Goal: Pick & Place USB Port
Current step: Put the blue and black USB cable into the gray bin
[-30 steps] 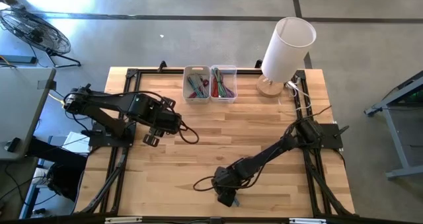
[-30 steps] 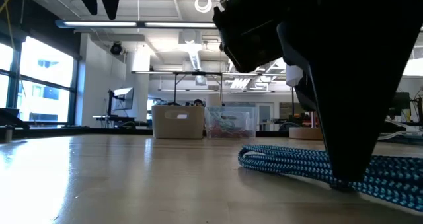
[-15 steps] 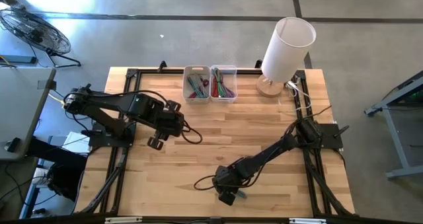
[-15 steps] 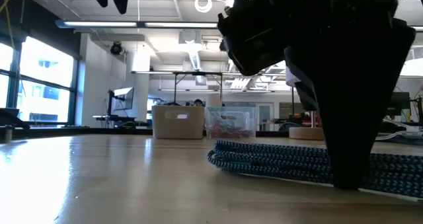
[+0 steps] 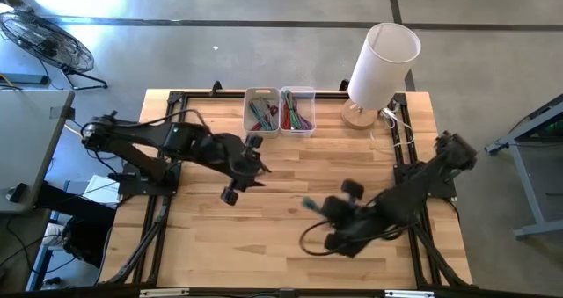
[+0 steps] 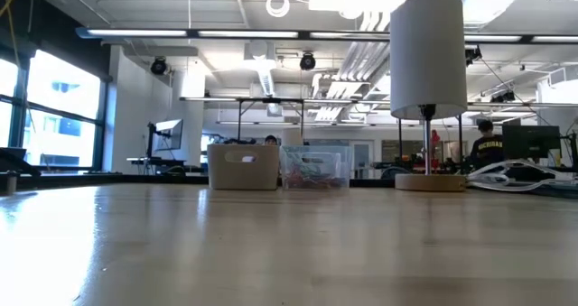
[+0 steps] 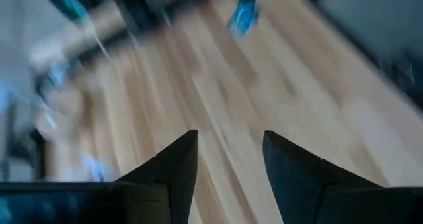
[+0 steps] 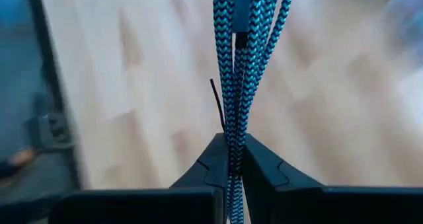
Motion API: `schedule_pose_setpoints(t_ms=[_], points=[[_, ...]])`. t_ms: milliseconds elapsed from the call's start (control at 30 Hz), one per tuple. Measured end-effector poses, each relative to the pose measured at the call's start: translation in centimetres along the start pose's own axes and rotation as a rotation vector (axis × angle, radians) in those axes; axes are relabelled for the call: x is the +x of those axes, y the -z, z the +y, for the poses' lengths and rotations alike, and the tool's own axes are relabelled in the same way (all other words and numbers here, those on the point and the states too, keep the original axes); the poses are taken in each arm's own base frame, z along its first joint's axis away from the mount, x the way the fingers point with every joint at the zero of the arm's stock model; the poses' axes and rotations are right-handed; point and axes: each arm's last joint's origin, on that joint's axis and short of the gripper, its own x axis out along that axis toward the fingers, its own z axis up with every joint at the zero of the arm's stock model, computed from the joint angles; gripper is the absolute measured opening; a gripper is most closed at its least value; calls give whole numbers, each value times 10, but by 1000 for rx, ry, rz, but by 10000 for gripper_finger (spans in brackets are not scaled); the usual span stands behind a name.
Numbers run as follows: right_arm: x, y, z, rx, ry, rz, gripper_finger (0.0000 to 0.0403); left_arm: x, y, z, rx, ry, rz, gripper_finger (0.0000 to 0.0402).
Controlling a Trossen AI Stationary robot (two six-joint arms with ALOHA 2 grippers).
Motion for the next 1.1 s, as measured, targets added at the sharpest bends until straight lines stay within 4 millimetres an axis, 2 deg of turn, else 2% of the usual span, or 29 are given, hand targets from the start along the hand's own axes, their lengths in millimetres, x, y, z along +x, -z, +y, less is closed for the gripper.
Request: schedule_pose_setpoints(t_ms=[167,300,400,533,767,1100], points=[[-51,-5,-23,-123,46,-273,14,-13,-26,10,-14,-96,-295,165],[-74,-14,-37,-254,85,-412,14,-19,-44,15,1,-118,-509,165],[-81,-22,-42,-350,118,-480,13,-19,-54,17,-4,-139,-608,165],[-92,-34,-48,-452,120,-551,13,-11,-58,18,-7,-152,-643,165],[-101,-48,-50,-585,123,-647,13,4,-57,17,-6,-138,-599,165],[-96,-62,-59,-624,89,-641,13,8,-58,17,2,-145,-604,165]])
